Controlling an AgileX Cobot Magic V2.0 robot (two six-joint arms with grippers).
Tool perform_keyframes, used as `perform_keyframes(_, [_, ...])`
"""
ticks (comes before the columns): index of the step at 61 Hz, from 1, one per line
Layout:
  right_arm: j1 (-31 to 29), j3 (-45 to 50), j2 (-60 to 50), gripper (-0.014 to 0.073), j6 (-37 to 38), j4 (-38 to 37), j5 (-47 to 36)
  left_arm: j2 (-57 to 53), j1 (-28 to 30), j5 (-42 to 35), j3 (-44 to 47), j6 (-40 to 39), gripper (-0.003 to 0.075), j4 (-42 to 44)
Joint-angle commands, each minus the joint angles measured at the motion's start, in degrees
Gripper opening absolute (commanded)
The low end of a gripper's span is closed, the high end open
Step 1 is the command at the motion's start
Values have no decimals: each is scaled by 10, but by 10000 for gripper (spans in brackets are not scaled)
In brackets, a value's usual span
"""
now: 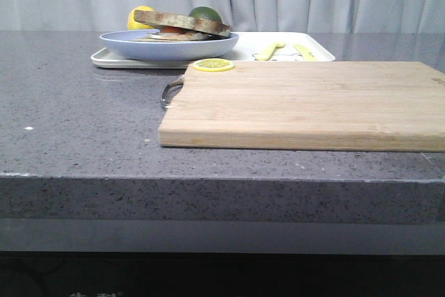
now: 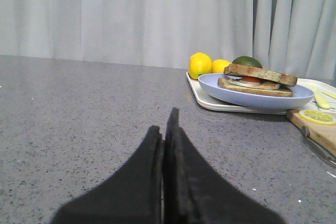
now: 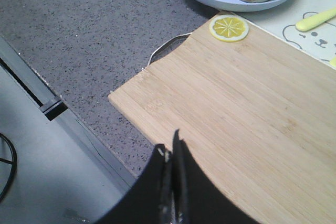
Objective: Place bread and move sandwich to tray
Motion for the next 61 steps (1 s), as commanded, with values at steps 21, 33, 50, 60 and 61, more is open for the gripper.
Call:
perform_keyframes(21, [-2,-14,0,-71,1,10,-29,-14,1,-41,1,-127,-20,113])
perform_keyframes(33, [-2,-14,0,-71,1,10,-29,-15,1,-40,1,-98,-20,109])
perform_keyframes(50, [-2,-14,0,-71,1,10,-29,-14,1,-40,1,-98,-20,109])
perform_keyframes(60, [-2,-14,0,-71,1,10,-29,-14,1,-39,1,-98,-20,109])
perform_keyframes(61, [-2,-14,0,-71,1,10,-29,-14,1,-39,1,-98,-20,109])
